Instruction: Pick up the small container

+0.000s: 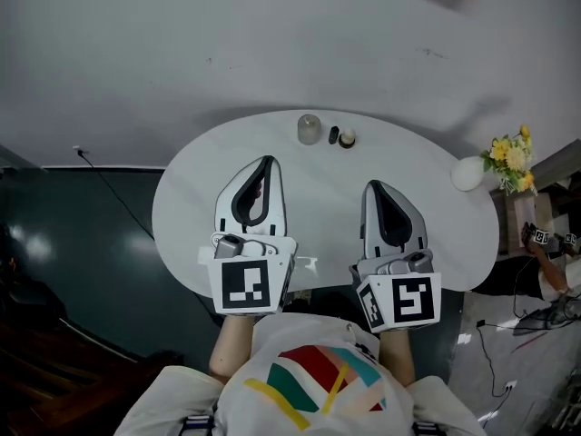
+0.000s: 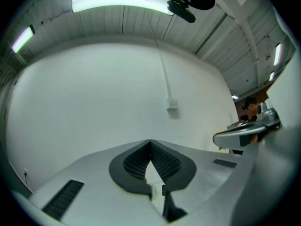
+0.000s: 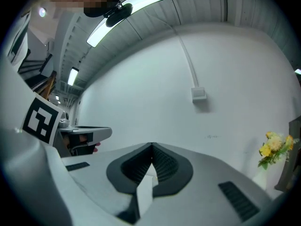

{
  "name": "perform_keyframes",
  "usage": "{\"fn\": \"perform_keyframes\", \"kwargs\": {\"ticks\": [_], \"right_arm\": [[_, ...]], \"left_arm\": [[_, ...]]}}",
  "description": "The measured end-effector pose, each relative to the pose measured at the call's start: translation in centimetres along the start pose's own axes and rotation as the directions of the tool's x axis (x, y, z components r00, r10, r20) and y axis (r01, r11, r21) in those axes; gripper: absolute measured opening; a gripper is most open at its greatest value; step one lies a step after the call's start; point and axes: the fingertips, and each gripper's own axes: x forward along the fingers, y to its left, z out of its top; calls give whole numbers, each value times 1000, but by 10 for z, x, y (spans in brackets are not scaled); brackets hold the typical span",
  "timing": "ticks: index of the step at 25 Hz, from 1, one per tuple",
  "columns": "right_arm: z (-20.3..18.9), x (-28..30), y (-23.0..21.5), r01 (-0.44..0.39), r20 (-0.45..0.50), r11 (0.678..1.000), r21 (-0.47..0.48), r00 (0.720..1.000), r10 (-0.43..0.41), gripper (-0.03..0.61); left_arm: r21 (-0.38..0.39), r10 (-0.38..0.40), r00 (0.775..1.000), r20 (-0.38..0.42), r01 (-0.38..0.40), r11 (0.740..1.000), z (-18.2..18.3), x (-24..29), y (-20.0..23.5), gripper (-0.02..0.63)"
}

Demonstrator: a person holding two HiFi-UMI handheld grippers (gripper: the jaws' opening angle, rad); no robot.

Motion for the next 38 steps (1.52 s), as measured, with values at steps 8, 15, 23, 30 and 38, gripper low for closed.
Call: {"fn": "perform_keyframes", "kwargs": {"ticks": [8, 15, 23, 30, 38], "right_arm": [[-5, 22, -1, -18, -4, 1000, 16, 1000, 18, 11], [-1, 24, -6, -42, 13, 999, 19, 999, 42, 11], [2, 22, -9, -71, 37, 997, -5, 997, 71, 11], [1, 21, -15, -85, 43, 996, 1, 995, 85, 11], [-10, 24, -20, -101, 17, 995, 24, 995, 100, 11]], "left_arm": [[-13, 35, 999, -26, -35, 999, -12, 8, 16, 17], [-15, 63, 998, -20, -64, 998, -6, 12, 15, 18], [-13, 79, 997, -2, -79, 997, 0, 16, 2, 18], [0, 67, 998, -3, -67, 998, 0, 20, -6, 18], [-25, 36, 998, -43, -37, 999, -6, 41, -5, 60]]}}
